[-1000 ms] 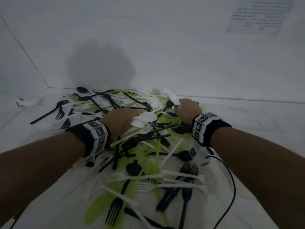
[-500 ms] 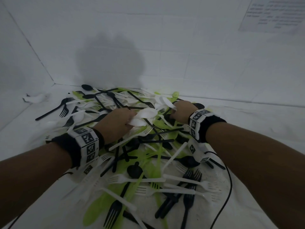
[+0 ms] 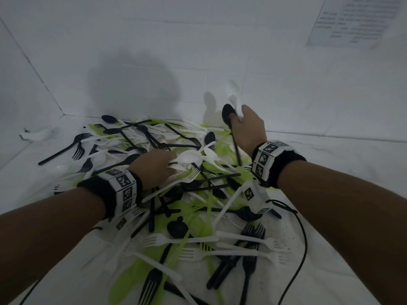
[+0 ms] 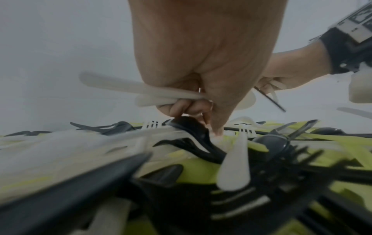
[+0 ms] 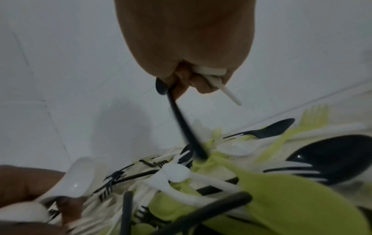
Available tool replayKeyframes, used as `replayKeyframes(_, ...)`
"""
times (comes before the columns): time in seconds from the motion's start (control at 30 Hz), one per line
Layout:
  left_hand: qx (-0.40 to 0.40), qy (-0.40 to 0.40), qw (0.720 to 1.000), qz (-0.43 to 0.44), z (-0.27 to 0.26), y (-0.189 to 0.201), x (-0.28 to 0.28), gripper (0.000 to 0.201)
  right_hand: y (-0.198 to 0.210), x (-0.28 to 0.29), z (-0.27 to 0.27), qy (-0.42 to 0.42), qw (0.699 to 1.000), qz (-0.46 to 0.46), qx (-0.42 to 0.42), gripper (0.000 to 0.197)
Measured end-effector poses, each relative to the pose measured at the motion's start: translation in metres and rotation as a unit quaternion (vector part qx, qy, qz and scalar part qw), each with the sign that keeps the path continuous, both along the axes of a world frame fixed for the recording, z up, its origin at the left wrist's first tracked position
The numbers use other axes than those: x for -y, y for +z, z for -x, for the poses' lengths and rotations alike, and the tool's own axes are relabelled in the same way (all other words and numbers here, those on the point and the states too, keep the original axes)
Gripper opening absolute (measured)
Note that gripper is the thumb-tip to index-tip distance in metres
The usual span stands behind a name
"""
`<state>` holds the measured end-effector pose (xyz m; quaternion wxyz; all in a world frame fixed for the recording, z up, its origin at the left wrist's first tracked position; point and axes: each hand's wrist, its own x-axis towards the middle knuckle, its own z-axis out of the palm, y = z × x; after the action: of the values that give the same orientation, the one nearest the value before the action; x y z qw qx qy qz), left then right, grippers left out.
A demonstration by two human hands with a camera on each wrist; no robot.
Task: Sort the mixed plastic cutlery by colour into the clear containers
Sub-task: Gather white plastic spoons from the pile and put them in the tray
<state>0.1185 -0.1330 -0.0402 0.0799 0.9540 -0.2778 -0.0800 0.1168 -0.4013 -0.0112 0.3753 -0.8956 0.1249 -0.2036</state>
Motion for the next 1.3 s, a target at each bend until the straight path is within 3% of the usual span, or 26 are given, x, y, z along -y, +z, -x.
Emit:
replayKeyframes(0.13, 0.006, -0.013, 0.998, 0.053, 0.005, 0.003, -0.002, 0.015, 0.004, 0.000, 0.001, -0.010, 0.999, -0.048, 0.013, 0.033)
replayKeyframes(0.27, -0.015, 0.026, 0.991, 0.131, 0.008, 0.012, -0.001, 0.019, -0.015, 0.000, 0.004, 0.042, 0.995, -0.031, -0.089, 0.033)
replayKeyframes(0.43, -0.055, 0.092, 0.968, 0.227, 0.012, 0.022, -0.001, 0.023, -0.035, -0.003, 0.016, 0.108, 0.962, 0.026, -0.248, 0.035)
replayKeyframes(0.6, -0.048, 0.099, 0.943, 0.313, 0.016, 0.028, -0.002, 0.029, -0.038, -0.005, 0.026, 0.103, 0.963, -0.023, -0.247, 0.043)
replayKeyframes(0.67, -0.049, 0.072, 0.952, 0.295, 0.015, 0.029, -0.002, 0.029, -0.035, -0.003, 0.028, 0.101, 0.965, -0.007, -0.240, 0.040)
replayKeyframes(0.8, -0.063, 0.017, 0.983, 0.172, 0.017, 0.028, -0.003, 0.025, -0.028, 0.002, 0.026, 0.061, 0.975, 0.052, -0.208, 0.031)
replayKeyframes(0.87, -0.066, 0.016, 0.990, 0.123, 0.016, 0.027, -0.004, 0.034, -0.027, 0.002, 0.025, 0.066, 0.972, 0.081, -0.209, 0.028)
replayKeyframes(0.97, -0.024, -0.001, 0.999, 0.041, 0.008, 0.023, -0.006, 0.034, -0.031, -0.001, 0.017, 0.091, 0.967, 0.111, -0.210, 0.026)
replayKeyframes(1.03, 0.025, -0.024, 0.999, 0.005, -0.001, 0.017, -0.009, 0.026, -0.035, -0.004, 0.011, 0.112, 0.965, 0.117, -0.205, 0.027)
replayKeyframes(1.13, 0.055, -0.026, 0.997, -0.052, -0.010, 0.012, -0.005, 0.032, -0.041, -0.011, 0.005, 0.130, 0.959, 0.144, -0.205, 0.019)
replayKeyframes(1.2, 0.056, -0.026, 0.993, -0.097, -0.014, 0.008, 0.002, 0.036, -0.044, -0.017, 0.005, 0.133, 0.957, 0.156, -0.206, 0.021)
replayKeyframes(1.3, 0.032, -0.017, 0.995, -0.091, -0.016, -0.001, 0.010, 0.032, -0.052, -0.022, 0.003, 0.149, 0.955, 0.148, -0.209, 0.025)
